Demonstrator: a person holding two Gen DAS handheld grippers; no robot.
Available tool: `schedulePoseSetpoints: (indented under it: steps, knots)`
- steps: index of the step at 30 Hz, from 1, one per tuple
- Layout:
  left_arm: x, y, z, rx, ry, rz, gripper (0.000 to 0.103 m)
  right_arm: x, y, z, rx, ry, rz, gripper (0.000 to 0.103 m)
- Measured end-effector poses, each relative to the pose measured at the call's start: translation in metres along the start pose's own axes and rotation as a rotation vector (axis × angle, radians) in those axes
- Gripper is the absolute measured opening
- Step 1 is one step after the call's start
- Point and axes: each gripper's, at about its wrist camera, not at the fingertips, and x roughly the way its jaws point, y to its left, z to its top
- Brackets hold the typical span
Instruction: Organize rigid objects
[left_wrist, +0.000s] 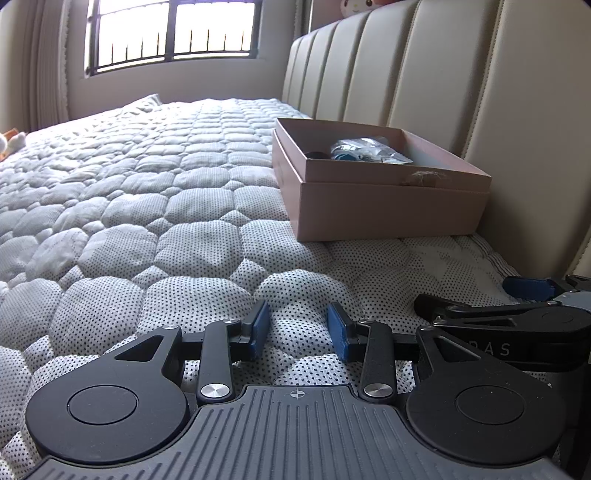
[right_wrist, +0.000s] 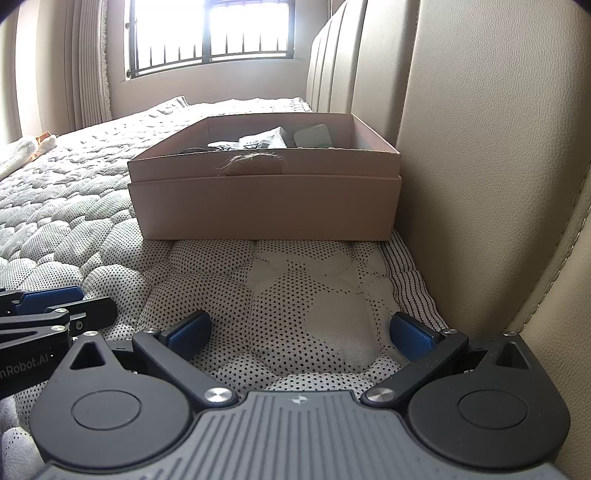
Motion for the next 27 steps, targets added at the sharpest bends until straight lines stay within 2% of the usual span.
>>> schedulePoseSetpoints:
  steps: [27]
  knots:
    - [0.0009, -0.0018, -0.0001, 0.017, 0.004, 0.007, 0.040, -0.0008, 0.0001, 0.0000, 0.000, 0.000, 0.000, 0.103]
